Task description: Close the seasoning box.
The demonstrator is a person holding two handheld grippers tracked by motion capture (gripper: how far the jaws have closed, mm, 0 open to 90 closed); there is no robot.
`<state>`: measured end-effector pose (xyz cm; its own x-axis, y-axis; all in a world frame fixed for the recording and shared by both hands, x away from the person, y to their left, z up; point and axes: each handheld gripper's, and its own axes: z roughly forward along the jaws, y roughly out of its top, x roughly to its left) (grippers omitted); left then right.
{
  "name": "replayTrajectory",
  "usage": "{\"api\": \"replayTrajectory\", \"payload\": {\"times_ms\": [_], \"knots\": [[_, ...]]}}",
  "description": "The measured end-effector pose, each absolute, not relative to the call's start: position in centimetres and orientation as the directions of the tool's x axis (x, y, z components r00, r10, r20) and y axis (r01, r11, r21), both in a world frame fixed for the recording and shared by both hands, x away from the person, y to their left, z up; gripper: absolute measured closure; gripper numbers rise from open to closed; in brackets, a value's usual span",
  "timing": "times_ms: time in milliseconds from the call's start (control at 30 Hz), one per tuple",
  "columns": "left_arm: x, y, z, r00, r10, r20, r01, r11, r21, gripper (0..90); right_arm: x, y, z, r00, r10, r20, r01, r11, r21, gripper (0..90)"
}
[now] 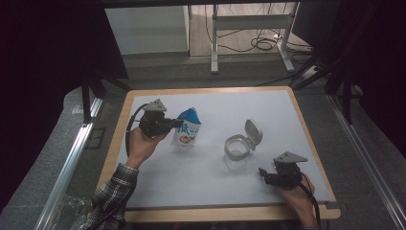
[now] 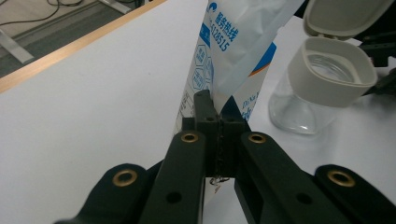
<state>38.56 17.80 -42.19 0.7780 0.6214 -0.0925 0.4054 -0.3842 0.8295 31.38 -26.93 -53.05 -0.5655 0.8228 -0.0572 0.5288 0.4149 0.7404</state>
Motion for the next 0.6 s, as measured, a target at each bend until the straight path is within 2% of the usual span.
{"api": "replayTrajectory", "payload": {"times_ms": [600], "knots": [[35.1,16.7,-42.4,0.798,0.591,-0.117,0.404,-0.380,0.832,90.0,30.3,-26.6,-52.5,-0.576,0.816,-0.050,0.510,0.407,0.758,28.1]]}}
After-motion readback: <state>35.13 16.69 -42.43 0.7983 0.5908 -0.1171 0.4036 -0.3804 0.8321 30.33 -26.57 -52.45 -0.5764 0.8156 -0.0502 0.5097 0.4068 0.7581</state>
